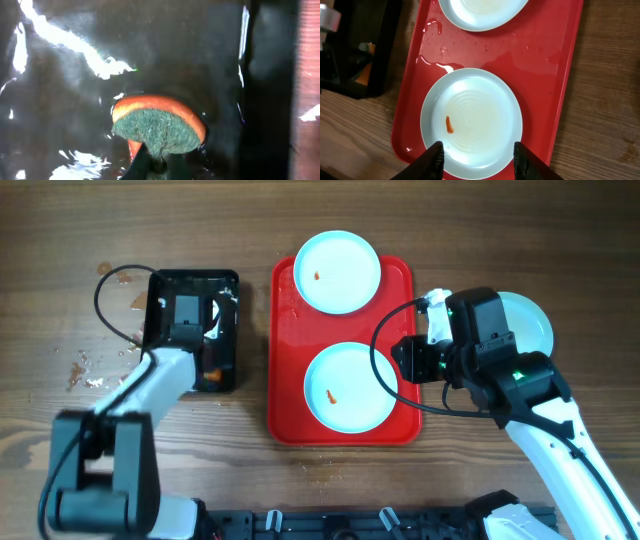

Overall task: Clean dirty plates on tray and stack at the side
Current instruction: 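Move sponge over the front plate and scrub it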

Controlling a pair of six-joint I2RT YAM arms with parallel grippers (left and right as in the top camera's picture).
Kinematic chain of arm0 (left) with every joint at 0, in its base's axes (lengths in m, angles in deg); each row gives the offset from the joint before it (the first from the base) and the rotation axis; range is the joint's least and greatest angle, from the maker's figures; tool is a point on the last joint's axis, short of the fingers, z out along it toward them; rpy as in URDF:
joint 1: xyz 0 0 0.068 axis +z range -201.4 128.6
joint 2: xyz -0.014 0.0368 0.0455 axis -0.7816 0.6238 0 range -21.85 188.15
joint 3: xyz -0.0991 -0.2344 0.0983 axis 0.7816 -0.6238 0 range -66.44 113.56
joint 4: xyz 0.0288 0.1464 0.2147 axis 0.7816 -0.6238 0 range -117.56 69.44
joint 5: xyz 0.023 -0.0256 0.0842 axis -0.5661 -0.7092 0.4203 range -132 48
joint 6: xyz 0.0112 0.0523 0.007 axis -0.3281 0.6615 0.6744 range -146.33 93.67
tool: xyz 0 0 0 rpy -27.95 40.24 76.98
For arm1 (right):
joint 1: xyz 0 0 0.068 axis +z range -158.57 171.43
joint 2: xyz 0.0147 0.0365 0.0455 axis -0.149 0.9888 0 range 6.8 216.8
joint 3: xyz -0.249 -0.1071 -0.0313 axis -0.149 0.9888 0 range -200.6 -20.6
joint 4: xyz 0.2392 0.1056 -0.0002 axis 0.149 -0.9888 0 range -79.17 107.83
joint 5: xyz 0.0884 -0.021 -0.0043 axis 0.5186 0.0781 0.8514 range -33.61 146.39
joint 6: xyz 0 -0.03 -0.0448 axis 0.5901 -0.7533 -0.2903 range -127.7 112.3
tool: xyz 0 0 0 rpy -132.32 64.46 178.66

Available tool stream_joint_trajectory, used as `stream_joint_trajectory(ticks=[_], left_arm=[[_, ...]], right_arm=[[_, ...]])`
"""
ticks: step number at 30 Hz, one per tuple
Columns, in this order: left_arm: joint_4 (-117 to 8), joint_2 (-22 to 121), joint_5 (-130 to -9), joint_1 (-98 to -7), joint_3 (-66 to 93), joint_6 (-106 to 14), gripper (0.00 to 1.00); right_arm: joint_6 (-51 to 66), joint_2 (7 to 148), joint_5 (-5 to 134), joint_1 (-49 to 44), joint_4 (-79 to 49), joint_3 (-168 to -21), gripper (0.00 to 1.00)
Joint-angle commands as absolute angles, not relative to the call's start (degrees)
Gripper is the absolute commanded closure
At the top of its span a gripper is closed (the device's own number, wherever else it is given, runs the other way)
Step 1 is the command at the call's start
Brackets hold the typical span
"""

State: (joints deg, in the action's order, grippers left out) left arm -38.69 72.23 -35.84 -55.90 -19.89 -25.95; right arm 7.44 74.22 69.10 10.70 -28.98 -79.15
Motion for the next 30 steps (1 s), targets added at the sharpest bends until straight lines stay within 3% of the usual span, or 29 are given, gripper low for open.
stream_joint_trajectory(ticks=[1,3,8,12,13,18,19,20,21,26,30], left_arm=[[-40.1,61.5,-36.9,-56.0,-20.0,-27.0,0.50],[-43.8,60.1,-36.9,-56.0,-20.0,-27.0,0.45],[-49.5,63.3,-37.8,-56.0,-22.2,-31.6,0.50],[-47.3,68.5,-38.1,-56.0,-24.7,-32.8,0.76],[-46.3,69.5,-38.1,-56.0,-24.7,-32.8,0.96],[-48.5,65.4,-34.4,-56.0,-19.5,-32.8,0.96],[-50.7,62.6,-34.4,-56.0,-17.2,-32.8,0.87],[-51.5,61.1,-34.4,-56.0,-16.4,-32.8,0.49],[-51.5,59.5,-34.4,-56.0,-16.3,-32.8,0.34],[-49.5,62.0,-34.4,-56.0,-17.8,-32.7,0.39],[-43.1,71.1,-34.4,-56.0,-19.4,-32.5,0.53]], right_arm=[[8.0,74.0,70.0,10.9,-29.0,-80.0,0.55],[8.0,74.0,70.0,10.9,-29.0,-80.0,0.55],[8.0,74.0,70.0,10.9,-28.9,-80.0,0.55],[7.9,74.0,70.0,10.9,-29.1,-79.9,0.55],[8.0,74.0,70.0,10.9,-29.1,-79.9,0.55],[7.9,74.0,70.0,10.9,-29.1,-79.9,0.55],[8.0,74.0,70.0,10.9,-29.1,-80.0,0.55],[8.0,74.0,70.0,10.9,-29.1,-79.9,0.55],[8.0,74.0,70.0,10.9,-29.0,-79.9,0.55],[8.0,74.0,70.0,10.9,-28.9,-80.0,0.55],[8.0,74.0,70.0,10.9,-29.0,-79.9,0.55]])
